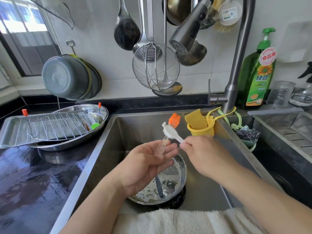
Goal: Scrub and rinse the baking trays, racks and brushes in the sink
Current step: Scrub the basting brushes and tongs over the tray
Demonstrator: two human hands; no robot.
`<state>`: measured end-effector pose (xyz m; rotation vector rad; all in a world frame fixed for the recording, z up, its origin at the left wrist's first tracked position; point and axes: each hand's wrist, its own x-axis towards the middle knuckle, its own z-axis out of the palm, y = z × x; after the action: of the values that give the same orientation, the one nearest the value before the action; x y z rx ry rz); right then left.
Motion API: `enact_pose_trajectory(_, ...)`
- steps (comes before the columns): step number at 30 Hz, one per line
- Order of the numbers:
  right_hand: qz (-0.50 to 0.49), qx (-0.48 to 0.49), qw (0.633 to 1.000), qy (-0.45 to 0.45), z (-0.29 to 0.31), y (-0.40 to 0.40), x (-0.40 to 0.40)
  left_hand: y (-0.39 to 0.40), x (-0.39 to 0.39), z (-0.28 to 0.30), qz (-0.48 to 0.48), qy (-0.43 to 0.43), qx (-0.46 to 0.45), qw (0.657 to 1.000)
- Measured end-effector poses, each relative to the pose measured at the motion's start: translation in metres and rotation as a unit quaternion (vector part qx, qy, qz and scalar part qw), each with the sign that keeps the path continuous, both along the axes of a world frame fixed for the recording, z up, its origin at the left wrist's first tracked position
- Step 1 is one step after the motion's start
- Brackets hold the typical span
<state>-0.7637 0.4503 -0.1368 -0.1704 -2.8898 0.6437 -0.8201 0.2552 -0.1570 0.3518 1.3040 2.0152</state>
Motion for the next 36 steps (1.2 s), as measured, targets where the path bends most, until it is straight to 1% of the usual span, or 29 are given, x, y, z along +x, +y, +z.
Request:
enact_pose_trajectory(2, 0.061, -0.008, 0.998, -0.020, 0.000, -0.011, 0.006, -0.001, -0.001, 0.001, 0.000, -0.011, 0.028, 1.000)
enact_pose_trajectory(4, 0.103, -0.002, 0.994, -0.042, 0.000, -0.021, 0.010, -0.003, -0.004, 0.002, 0.030, -0.040, 0.052, 0.997)
enact_pose_trajectory(5, 0.101, 0.007, 0.994, -0.037, 0.001, -0.021, 0.010, -0.004, -0.005, 0.002, 0.032, -0.043, 0.055, 0.997)
enact_pose_trajectory(8, 0.032, 0.021, 0.999, 0.008, 0.002, -0.011, 0.004, 0.000, 0.001, 0.005, -0.003, -0.022, 0.049, 0.999)
enact_pose_trajectory(9, 0.024, 0.019, 0.999, 0.015, 0.003, -0.008, 0.004, 0.000, 0.003, 0.005, -0.006, -0.025, 0.052, 0.998)
enact_pose_trajectory(11, 0.048, 0.007, 0.999, -0.002, 0.002, -0.009, 0.006, 0.001, 0.002, 0.004, -0.004, -0.039, 0.065, 0.997)
enact_pose_trajectory(14, 0.124, 0.018, 0.992, -0.019, 0.002, -0.022, 0.012, -0.001, -0.003, 0.002, 0.021, -0.064, 0.105, 0.992)
enact_pose_trajectory(16, 0.127, 0.035, 0.991, -0.011, 0.001, -0.025, 0.013, -0.001, -0.005, 0.003, 0.023, -0.076, 0.129, 0.989)
enact_pose_trajectory(18, 0.085, 0.021, 0.996, -0.003, 0.002, -0.019, 0.009, -0.003, -0.003, 0.006, -0.023, -0.072, 0.150, 0.986)
enact_pose_trajectory(20, 0.058, 0.002, 0.998, 0.002, 0.003, -0.015, 0.008, -0.003, -0.001, 0.009, -0.065, -0.065, 0.145, 0.985)
enact_pose_trajectory(21, 0.071, -0.003, 0.997, 0.001, 0.002, -0.016, 0.009, -0.003, -0.001, 0.010, -0.055, -0.077, 0.141, 0.985)
enact_pose_trajectory(24, 0.141, -0.005, 0.990, -0.015, 0.001, -0.030, 0.015, -0.005, -0.001, 0.013, 0.013, -0.137, 0.157, 0.978)
enact_pose_trajectory(26, 0.120, 0.001, 0.993, -0.007, 0.001, -0.028, 0.013, -0.006, -0.001, 0.015, 0.013, -0.144, 0.161, 0.976)
enact_pose_trajectory(28, 0.068, -0.008, 0.998, 0.000, 0.003, -0.020, 0.008, -0.005, 0.001, 0.015, -0.027, -0.124, 0.141, 0.982)
enact_pose_trajectory(29, 0.061, -0.012, 0.998, 0.000, 0.003, -0.017, 0.006, -0.004, 0.002, 0.014, -0.034, -0.117, 0.130, 0.984)
enact_pose_trajectory(31, 0.099, -0.009, 0.995, -0.004, 0.001, -0.019, 0.008, -0.003, 0.002, 0.014, -0.005, -0.130, 0.127, 0.983)
enact_pose_trajectory(33, 0.145, -0.006, 0.989, -0.003, -0.001, -0.028, 0.012, -0.005, 0.000, 0.015, 0.030, -0.142, 0.142, 0.979)
enact_pose_trajectory(34, 0.147, -0.004, 0.989, -0.002, -0.001, -0.029, 0.012, -0.006, -0.001, 0.015, 0.037, -0.144, 0.147, 0.978)
enact_pose_trajectory(36, 0.106, -0.008, 0.994, -0.002, 0.001, -0.023, 0.008, -0.006, 0.000, 0.014, 0.023, -0.134, 0.140, 0.981)
